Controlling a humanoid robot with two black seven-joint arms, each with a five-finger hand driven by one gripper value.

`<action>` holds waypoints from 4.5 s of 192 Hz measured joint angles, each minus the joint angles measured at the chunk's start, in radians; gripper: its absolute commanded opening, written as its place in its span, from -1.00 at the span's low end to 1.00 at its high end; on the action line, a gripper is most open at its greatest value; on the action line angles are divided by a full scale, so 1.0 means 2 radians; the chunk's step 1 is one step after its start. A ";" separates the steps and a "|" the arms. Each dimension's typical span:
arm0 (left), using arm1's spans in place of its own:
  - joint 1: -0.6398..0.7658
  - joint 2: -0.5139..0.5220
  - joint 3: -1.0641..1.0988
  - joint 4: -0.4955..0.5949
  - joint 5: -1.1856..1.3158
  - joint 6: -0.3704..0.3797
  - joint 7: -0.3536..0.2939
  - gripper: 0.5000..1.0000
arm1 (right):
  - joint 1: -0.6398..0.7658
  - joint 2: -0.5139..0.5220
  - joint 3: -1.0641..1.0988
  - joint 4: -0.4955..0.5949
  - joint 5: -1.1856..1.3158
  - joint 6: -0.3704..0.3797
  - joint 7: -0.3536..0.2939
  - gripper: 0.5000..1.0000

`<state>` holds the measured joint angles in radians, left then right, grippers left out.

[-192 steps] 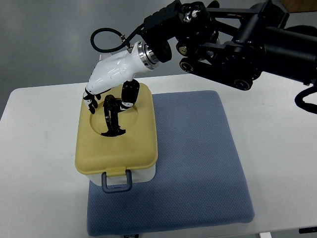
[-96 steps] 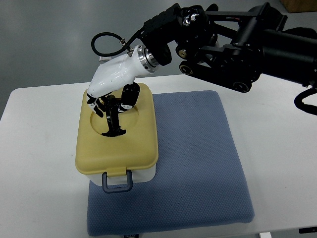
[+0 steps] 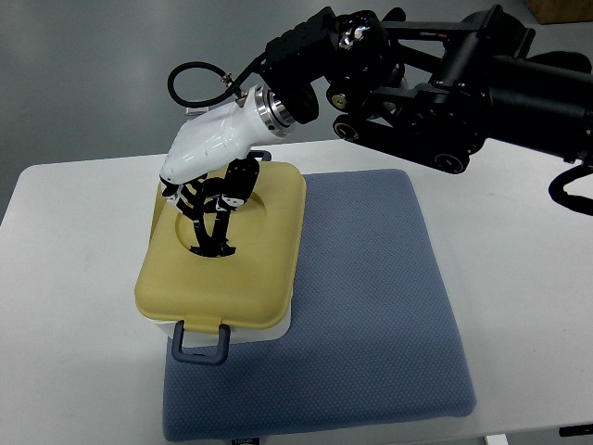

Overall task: Open white storage box with right hand
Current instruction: 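Close the right hand's fingers around the black lid handle, then lift the yellow lid off the white box with the right hand, then lower the held lid onto the mat beside the box, then open the right hand and release the lid handle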

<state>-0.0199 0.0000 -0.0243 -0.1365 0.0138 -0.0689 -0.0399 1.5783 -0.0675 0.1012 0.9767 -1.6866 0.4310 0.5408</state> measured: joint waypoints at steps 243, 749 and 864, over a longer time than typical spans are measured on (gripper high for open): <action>0.000 0.000 0.000 0.000 0.000 0.000 0.000 1.00 | -0.004 -0.102 0.040 -0.024 0.012 -0.007 0.008 -1.00; 0.000 0.000 0.000 0.000 0.000 0.000 0.000 1.00 | -0.242 -0.144 0.037 -0.097 0.022 -0.107 0.019 -0.35; 0.000 0.000 0.000 0.000 0.000 0.000 0.000 1.00 | -0.219 -0.152 0.061 -0.097 0.094 -0.099 0.023 0.65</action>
<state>-0.0200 0.0000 -0.0244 -0.1365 0.0138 -0.0693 -0.0399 1.1411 -0.3709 0.2226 0.7819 -1.4979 0.2339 0.5869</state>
